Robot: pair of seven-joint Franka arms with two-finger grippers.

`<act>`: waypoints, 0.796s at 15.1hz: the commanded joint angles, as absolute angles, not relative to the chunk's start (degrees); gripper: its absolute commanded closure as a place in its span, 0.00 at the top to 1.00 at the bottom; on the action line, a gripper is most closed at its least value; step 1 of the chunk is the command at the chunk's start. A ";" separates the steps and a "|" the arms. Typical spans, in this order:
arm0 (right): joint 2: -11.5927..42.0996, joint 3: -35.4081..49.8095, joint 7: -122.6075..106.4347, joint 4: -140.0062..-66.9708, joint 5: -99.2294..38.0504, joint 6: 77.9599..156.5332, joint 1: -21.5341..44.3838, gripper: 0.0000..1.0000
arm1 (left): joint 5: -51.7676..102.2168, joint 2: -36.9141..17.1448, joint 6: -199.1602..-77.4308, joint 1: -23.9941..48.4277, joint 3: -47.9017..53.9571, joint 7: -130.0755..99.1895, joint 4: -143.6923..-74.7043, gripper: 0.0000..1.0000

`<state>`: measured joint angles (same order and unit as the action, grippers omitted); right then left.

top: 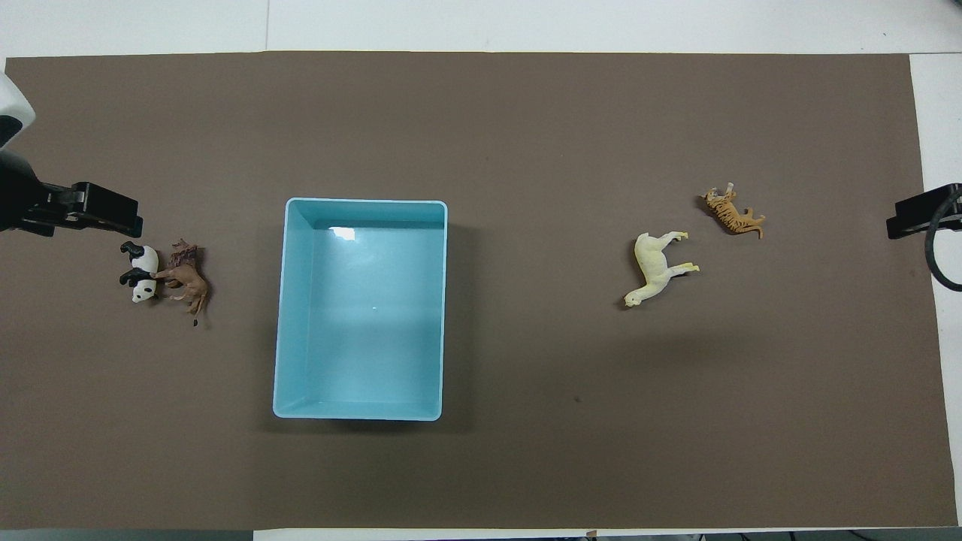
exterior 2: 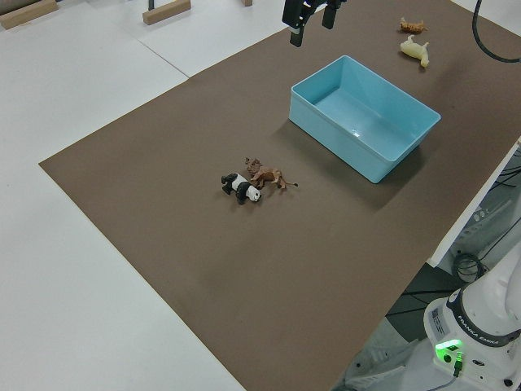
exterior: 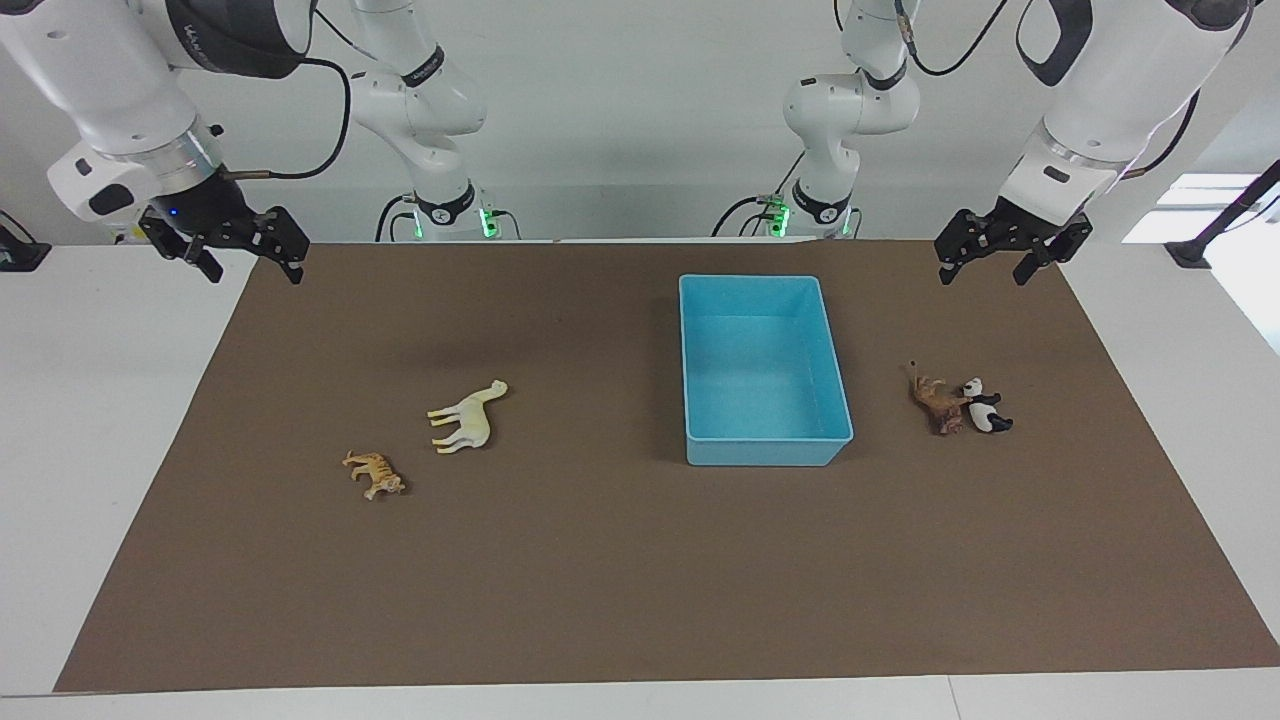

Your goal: Put all toys into storage box

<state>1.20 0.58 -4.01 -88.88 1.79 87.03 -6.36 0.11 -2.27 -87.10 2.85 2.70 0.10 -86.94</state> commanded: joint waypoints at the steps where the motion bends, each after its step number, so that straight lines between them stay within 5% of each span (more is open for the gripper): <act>1: 0.88 1.14 -2.90 -89.12 2.20 86.66 -6.68 1.00 | 0.53 -1.67 -87.80 3.78 1.85 -0.35 -87.36 1.00; 9: 0.26 1.14 -1.05 -89.73 2.37 86.66 -6.68 1.00 | 0.09 -1.50 -86.23 3.87 1.41 -0.70 -88.06 1.00; 12: -1.05 1.23 -2.37 -92.71 2.37 87.53 -6.77 1.00 | 0.09 0.96 -94.78 3.87 0.36 -1.50 -94.80 1.00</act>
